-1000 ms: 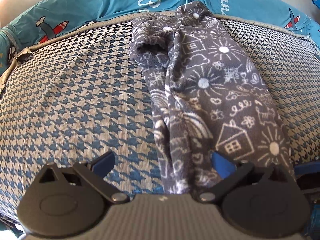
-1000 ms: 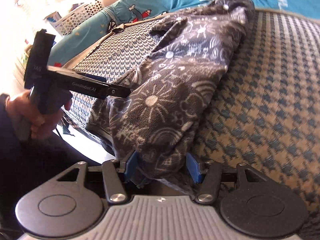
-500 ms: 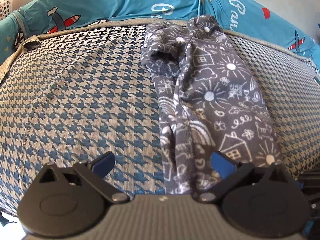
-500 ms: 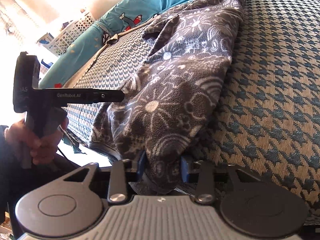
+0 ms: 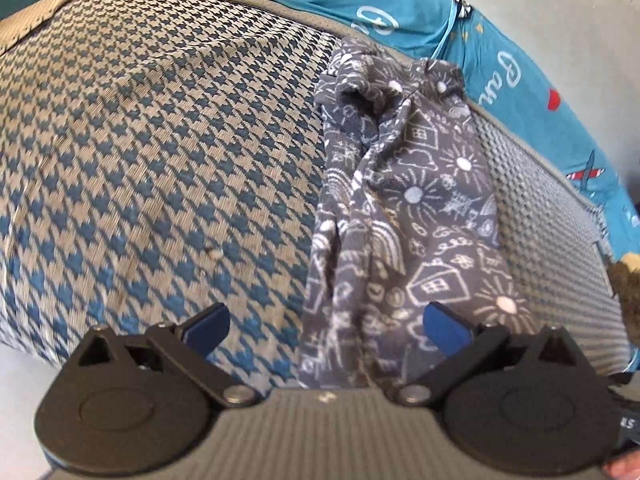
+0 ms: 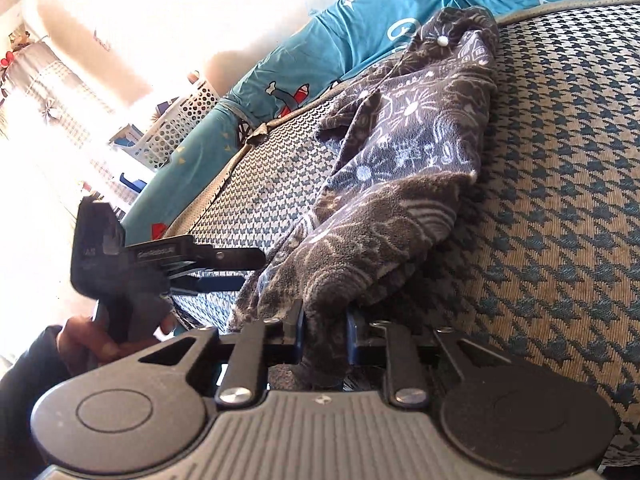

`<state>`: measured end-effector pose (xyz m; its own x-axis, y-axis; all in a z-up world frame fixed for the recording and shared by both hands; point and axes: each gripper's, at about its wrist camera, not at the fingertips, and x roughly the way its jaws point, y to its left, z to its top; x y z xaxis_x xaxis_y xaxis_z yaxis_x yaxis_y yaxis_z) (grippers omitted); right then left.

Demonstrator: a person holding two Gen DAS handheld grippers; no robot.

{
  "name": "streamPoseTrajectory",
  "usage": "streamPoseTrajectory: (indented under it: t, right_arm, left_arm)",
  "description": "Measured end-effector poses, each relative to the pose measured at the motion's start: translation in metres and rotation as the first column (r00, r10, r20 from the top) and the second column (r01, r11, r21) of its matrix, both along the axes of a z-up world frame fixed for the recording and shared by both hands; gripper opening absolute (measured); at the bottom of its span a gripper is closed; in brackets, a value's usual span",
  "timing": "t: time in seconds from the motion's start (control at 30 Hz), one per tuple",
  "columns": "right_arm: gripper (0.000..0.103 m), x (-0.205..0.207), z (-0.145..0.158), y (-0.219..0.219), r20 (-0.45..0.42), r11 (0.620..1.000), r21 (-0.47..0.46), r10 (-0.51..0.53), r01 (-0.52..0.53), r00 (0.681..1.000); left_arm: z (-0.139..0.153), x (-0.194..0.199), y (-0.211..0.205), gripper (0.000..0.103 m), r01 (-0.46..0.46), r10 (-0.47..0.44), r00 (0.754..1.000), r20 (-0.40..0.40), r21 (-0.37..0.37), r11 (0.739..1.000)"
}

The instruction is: Fold clothes

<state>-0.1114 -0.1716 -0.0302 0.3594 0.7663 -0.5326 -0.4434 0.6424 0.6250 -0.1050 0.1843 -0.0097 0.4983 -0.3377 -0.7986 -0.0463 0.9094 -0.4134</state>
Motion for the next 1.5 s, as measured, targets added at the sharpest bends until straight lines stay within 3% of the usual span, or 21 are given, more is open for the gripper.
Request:
streamPoseTrajectory:
  t: [0.2, 0.4, 0.7, 0.8, 0.87, 0.9, 1.07, 1.23, 1.37, 1.5]
  right_arm:
    - [0.02, 0.002, 0.006, -0.005, 0.002, 0.999, 0.052, -0.011, 0.011, 1.0]
    - [0.02, 0.004, 0.007, -0.003, 0.0, 0.999, 0.053, -0.013, 0.013, 1.0]
    - [0.02, 0.004, -0.004, -0.002, -0.042, 0.999, -0.036, -0.018, 0.017, 0.999]
    - [0.025, 0.002, -0.008, 0.002, -0.031, 0.994, -0.111, -0.018, 0.014, 0.999]
    - [0.038, 0.001, -0.012, 0.007, -0.029, 0.987, -0.158, -0.015, 0.01, 0.999]
    - [0.04, 0.001, -0.015, 0.009, -0.035, 0.985, -0.173, -0.019, 0.013, 0.999]
    - [0.052, 0.007, -0.03, 0.01, -0.101, 0.987, -0.154, -0.054, 0.038, 0.993]
    - [0.056, 0.006, -0.033, 0.012, -0.1, 0.989, -0.136, -0.067, 0.053, 0.993]
    - [0.031, 0.003, -0.032, 0.019, -0.069, 0.99, -0.135, -0.04, 0.03, 0.997]
    - [0.024, 0.003, -0.023, 0.018, -0.036, 0.995, -0.095, -0.043, 0.039, 0.998]
  left_arm:
    - [-0.003, -0.027, -0.01, 0.103, -0.011, 0.01, 1.0, -0.026, -0.033, 0.999]
    - [-0.017, -0.047, -0.009, 0.103, -0.085, 0.077, 0.994, -0.075, -0.111, 0.99]
    - [-0.035, -0.026, -0.031, 0.103, -0.056, 0.047, 0.993, -0.111, -0.074, 0.996]
    - [-0.04, -0.021, -0.04, 0.103, -0.042, 0.038, 0.994, -0.106, -0.037, 0.998]
    - [-0.041, -0.02, -0.044, 0.103, -0.043, 0.041, 0.994, -0.101, -0.023, 0.999]
    - [-0.041, -0.02, -0.045, 0.103, -0.044, 0.042, 0.994, -0.099, -0.019, 0.999]
    - [-0.041, -0.02, -0.041, 0.102, -0.05, 0.046, 0.995, -0.091, -0.043, 0.998]
    - [-0.038, -0.024, -0.036, 0.098, -0.057, 0.052, 0.996, -0.074, -0.073, 0.996]
    - [-0.029, -0.03, -0.028, 0.092, -0.058, 0.054, 0.998, -0.034, -0.131, 0.99]
    - [-0.019, -0.033, -0.023, 0.086, -0.07, 0.074, 0.997, 0.012, -0.17, 0.983]
